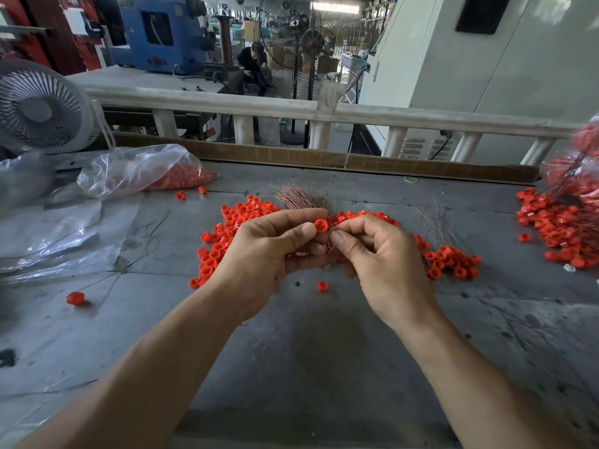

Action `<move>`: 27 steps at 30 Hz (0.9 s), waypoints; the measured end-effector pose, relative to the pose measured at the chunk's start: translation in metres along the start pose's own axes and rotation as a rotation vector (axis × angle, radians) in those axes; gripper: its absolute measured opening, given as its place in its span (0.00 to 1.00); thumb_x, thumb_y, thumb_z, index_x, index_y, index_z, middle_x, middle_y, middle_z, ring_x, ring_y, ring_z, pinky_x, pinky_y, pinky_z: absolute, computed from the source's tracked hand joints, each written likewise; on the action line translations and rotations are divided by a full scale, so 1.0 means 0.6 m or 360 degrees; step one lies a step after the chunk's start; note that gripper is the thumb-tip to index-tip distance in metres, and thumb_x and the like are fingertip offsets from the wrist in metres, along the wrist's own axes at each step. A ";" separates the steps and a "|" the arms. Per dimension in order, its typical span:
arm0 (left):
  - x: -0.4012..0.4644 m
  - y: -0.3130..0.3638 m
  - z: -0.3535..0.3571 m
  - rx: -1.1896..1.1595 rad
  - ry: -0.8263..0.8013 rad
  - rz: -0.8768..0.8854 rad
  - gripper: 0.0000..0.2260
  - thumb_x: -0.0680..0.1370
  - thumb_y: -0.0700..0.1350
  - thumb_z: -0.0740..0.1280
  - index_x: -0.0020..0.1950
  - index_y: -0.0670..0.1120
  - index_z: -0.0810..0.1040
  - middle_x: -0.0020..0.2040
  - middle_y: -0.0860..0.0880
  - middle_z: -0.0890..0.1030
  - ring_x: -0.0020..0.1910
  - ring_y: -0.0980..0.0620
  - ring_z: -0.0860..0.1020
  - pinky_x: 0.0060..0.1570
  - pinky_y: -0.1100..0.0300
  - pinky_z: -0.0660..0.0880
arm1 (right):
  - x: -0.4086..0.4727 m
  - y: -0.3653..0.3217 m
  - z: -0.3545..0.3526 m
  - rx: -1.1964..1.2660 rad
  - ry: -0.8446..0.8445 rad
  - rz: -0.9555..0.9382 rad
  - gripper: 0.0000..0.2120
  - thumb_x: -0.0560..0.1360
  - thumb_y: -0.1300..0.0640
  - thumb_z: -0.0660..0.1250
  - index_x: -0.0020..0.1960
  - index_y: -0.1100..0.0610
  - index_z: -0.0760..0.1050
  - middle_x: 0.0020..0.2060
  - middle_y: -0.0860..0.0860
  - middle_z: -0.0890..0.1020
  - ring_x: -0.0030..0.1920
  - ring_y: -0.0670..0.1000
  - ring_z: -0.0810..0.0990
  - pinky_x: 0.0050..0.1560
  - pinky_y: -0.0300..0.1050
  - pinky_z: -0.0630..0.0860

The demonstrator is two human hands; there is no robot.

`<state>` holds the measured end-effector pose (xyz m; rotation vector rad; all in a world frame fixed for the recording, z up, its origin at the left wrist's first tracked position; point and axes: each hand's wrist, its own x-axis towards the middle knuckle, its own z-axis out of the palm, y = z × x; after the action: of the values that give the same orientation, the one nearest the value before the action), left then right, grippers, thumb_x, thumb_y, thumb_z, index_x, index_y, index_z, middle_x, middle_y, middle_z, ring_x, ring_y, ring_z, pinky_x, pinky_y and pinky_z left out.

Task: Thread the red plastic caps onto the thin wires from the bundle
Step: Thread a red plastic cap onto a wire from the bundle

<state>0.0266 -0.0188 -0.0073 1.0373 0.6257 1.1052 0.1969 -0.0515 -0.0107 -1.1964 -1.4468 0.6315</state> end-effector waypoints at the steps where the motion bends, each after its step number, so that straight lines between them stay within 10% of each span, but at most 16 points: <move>1: 0.000 0.001 -0.001 -0.0003 -0.0005 -0.0006 0.13 0.73 0.38 0.70 0.56 0.40 0.85 0.45 0.41 0.85 0.42 0.49 0.83 0.51 0.49 0.84 | 0.000 0.000 0.000 0.0011 -0.0008 -0.0002 0.05 0.79 0.58 0.71 0.46 0.50 0.82 0.38 0.44 0.86 0.39 0.41 0.83 0.39 0.33 0.75; 19: 0.003 0.002 -0.007 0.0116 -0.0008 0.0141 0.08 0.74 0.41 0.71 0.51 0.44 0.87 0.46 0.39 0.86 0.44 0.47 0.86 0.52 0.46 0.83 | -0.003 0.001 0.002 0.0161 -0.0125 0.0119 0.11 0.83 0.63 0.64 0.51 0.50 0.82 0.38 0.44 0.86 0.35 0.38 0.81 0.33 0.29 0.73; 27: 0.000 0.006 -0.005 0.0102 -0.0028 0.0092 0.10 0.74 0.41 0.70 0.53 0.41 0.84 0.51 0.35 0.85 0.46 0.43 0.87 0.44 0.55 0.84 | -0.004 0.000 0.012 0.0434 -0.0243 0.0425 0.08 0.83 0.64 0.64 0.54 0.56 0.80 0.38 0.55 0.86 0.35 0.54 0.85 0.38 0.53 0.82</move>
<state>0.0227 -0.0177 -0.0055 1.1252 0.6240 1.1314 0.1897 -0.0520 -0.0137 -1.1517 -1.2843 1.0881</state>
